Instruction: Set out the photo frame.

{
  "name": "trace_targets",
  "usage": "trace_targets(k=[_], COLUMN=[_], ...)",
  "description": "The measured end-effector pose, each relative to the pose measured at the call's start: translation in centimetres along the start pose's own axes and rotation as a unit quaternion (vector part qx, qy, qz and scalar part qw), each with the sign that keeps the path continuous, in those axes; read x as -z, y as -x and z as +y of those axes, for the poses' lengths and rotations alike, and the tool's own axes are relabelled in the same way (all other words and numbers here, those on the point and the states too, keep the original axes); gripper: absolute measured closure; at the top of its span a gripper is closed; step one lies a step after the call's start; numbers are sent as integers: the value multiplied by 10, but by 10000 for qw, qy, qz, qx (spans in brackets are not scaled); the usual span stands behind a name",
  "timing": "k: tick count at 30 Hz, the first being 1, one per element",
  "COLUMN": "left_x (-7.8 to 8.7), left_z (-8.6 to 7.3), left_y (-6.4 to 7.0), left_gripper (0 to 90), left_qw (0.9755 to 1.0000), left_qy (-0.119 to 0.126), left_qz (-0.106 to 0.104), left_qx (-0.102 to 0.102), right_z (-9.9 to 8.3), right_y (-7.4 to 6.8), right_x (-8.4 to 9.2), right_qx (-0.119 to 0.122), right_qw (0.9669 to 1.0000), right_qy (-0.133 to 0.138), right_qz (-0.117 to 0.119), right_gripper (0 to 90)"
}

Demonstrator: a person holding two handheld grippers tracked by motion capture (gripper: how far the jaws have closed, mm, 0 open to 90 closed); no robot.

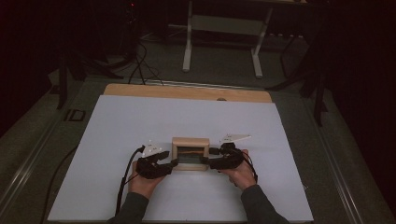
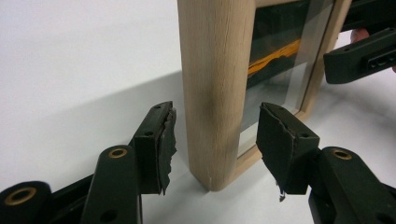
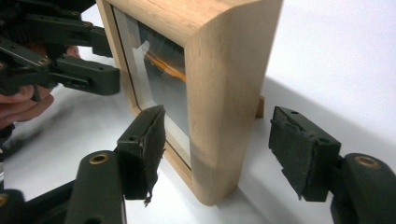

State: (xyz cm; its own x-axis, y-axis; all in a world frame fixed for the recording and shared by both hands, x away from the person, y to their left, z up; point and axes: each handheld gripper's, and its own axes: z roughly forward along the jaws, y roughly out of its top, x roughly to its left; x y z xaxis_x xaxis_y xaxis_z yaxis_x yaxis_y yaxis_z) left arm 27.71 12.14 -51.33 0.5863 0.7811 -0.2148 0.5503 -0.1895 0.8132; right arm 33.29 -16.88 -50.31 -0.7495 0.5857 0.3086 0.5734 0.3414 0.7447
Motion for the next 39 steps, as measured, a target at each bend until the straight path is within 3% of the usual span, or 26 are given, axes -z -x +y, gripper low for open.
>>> trace_targets(k=[7, 15, 21, 31, 39], left_x=[22, 45, 66, 86, 91], left_z=[0, -2, -2, -11, -19], left_y=[-3, -13, -33, -57, -72], left_gripper=[484, 512, 537, 545, 545], left_qw=[9998, 9995, 9984, 9978, 9976], left_qy=[166, 282, 428, 463, 451], left_qz=[19, 138, 372, 471, 506], left_qx=[-109, -60, 69, 70, 149], right_z=[0, -3, -8, -16, -24], right_y=[1, 4, 11, 24, 36], right_x=[19, 39, 52, 66, 74], right_qx=[77, 119, 83, -28, -204], right_qw=[9999, 9997, 9991, 9979, 9965], right_qy=[112, 200, 266, 354, 428], right_qz=[-17, -125, -317, -541, -686], right_gripper=[439, 619, 726, 778, 779])
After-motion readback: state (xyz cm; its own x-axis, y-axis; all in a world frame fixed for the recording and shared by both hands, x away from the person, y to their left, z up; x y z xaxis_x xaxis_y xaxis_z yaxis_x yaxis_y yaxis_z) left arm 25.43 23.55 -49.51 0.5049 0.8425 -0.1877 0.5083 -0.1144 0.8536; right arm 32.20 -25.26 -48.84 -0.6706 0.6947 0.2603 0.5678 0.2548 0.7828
